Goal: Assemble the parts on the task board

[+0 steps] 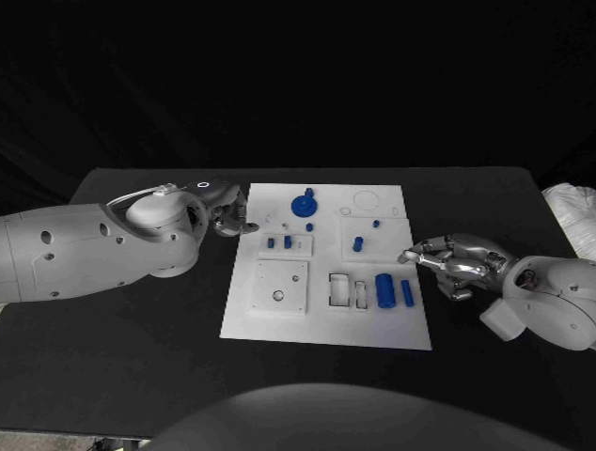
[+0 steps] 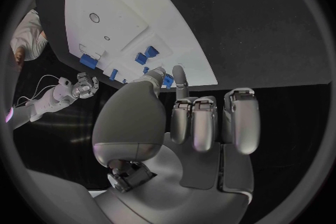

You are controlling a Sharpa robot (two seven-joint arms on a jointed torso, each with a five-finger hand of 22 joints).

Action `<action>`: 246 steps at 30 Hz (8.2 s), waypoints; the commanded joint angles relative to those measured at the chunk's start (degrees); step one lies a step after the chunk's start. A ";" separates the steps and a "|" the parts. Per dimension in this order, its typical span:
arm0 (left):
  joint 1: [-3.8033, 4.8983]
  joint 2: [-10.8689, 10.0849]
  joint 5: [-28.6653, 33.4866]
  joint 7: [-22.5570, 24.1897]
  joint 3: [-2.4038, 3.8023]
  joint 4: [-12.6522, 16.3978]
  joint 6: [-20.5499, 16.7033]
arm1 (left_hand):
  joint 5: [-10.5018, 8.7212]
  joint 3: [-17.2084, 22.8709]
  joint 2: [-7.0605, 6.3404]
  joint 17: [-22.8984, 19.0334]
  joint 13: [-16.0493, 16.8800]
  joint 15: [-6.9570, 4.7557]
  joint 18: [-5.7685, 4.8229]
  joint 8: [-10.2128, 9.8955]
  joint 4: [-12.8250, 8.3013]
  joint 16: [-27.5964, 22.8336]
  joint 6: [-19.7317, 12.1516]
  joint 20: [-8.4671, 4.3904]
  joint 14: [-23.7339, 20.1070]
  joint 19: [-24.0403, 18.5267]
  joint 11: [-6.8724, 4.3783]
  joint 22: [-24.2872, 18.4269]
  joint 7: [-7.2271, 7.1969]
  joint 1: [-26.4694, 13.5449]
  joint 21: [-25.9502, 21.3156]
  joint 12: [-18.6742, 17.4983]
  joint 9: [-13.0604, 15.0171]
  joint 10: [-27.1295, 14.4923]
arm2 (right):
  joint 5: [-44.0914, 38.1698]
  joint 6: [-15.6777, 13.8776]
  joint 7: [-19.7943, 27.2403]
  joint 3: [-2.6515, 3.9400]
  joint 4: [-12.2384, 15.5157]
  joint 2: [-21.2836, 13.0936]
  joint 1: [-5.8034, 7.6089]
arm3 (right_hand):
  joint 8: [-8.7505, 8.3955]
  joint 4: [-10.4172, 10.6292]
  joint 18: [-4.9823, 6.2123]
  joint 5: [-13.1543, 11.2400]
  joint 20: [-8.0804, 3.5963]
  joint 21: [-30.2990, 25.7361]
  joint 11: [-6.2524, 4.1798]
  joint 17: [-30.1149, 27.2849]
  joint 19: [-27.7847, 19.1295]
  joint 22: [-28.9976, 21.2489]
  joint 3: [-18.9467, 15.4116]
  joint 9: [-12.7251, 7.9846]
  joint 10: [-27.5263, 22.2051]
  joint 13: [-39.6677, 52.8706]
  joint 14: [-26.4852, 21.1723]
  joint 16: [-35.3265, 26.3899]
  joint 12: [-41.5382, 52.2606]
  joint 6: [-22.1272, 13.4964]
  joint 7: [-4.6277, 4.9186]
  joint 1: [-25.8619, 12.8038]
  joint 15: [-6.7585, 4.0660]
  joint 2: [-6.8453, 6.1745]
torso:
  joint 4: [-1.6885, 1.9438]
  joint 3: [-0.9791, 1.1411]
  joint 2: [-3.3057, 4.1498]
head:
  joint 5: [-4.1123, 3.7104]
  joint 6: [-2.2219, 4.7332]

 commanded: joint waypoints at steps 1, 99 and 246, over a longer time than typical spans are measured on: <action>-0.02 0.23 2.80 0.12 -0.01 0.02 0.96 | -1.38 0.01 0.09 15.07 15.06 -0.08 -0.42 -0.56 0.05 0.14 -0.32 -0.14 6.03 3.63 0.09 13.29 0.25 -0.91 -0.31 0.14 0.09 6.15 | -0.42 0.43 0.28 0.00 0.06 0.03 -0.02 | -0.21 0.01 -0.18 0.33 -0.11 0.19 -2.73 15.06 0.48 10.74 0.25 -0.06 9.05 3.42 6.06 0.20 -0.30 -0.33 0.06 0.81 -0.56 0.02 | 0.00 0.06 -0.03 | -0.03 0.00; -3.41 6.95 9.83 0.68 -0.09 -4.39 -0.97 | 9.77 10.53 0.11 15.07 13.53 0.22 -0.08 -6.31 -0.69 0.14 -0.46 0.22 6.03 3.10 0.40 12.85 0.62 7.19 -1.98 -1.20 4.29 4.65 | -0.48 0.65 -0.46 -0.01 -0.57 0.46 -0.03 | -0.09 -1.33 -0.14 2.25 -0.19 0.03 -2.82 15.06 0.44 10.68 2.76 -0.02 9.05 3.42 6.06 0.20 -0.30 -0.30 0.02 2.58 -0.64 -0.12 | 0.02 0.00 0.02 | 0.08 0.00; 2.10 11.38 15.54 0.46 -0.04 -9.25 19.62 | 1.18 10.84 -1.52 15.07 11.05 0.54 0.12 -7.91 -0.76 0.14 0.42 0.48 6.03 2.56 0.72 12.56 0.88 7.16 -3.05 -3.70 7.43 2.29 | -0.22 0.75 -0.42 0.00 -0.94 1.28 -0.02 | -0.11 -0.82 0.02 2.34 -0.13 -0.58 -2.70 15.06 -0.11 10.46 3.70 -0.02 9.05 3.42 6.06 0.20 -0.30 -0.51 0.13 2.01 -0.55 -0.38 | 0.03 0.01 0.02 | 1.32 0.00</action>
